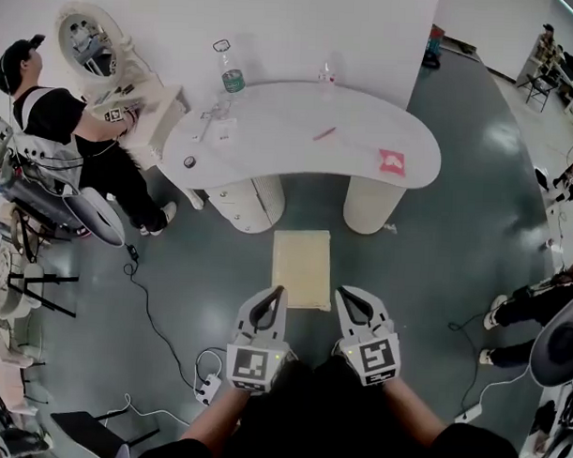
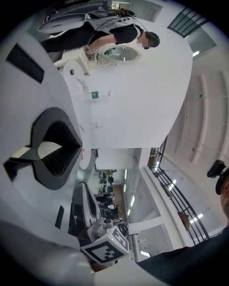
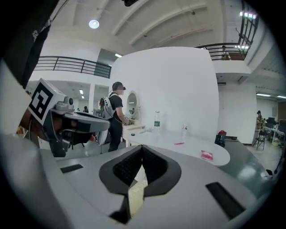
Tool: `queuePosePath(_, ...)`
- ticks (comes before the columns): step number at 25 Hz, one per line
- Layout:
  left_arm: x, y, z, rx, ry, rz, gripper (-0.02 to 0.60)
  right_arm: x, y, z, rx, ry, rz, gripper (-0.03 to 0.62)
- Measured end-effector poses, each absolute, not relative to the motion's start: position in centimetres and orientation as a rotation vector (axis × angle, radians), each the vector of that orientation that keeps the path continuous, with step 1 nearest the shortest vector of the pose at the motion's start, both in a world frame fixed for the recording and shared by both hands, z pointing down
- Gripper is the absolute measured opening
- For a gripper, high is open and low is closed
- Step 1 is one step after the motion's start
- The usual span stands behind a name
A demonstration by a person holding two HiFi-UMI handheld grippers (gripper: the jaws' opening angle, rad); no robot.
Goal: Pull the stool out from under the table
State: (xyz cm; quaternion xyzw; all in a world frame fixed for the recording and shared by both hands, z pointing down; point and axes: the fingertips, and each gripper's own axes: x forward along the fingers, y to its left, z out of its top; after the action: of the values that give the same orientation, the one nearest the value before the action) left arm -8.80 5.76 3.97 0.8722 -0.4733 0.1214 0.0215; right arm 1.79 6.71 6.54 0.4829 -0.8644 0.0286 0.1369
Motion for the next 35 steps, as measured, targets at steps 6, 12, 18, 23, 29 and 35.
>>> queuePosePath(6,-10.1,4.9,3.6,2.689,-1.488,0.312,0.006,0.1,5.4,4.5,1.4,-2.501,-0.011,0.006)
queuePosePath(12,-9.0,5.0,1.3,2.747,-1.502,0.164,0.006,-0.6,5.1,2.5,1.413,-2.506,-0.09,0.006)
queuePosePath(18,-8.5,5.1,1.2,2.758,-1.504,0.136,0.006,-1.2,5.2,2.0,1.413,-2.51,-0.124,0.006)
queuePosePath(23,-8.1,5.1,1.3,2.76,-1.51,0.144,0.006,-0.9,5.5,1.6,1.411,-2.511,-0.14,0.006)
queuePosePath(29,-7.6,5.1,1.4,2.772,-1.498,0.118,0.006,-0.7,5.8,1.8,1.421,-2.501,-0.12,0.006)
queuePosePath(35,-6.8,5.6,1.5,2.781,-1.477,0.152,0.006,-0.3,6.4,1.5,1.427,-2.506,-0.113,0.006)
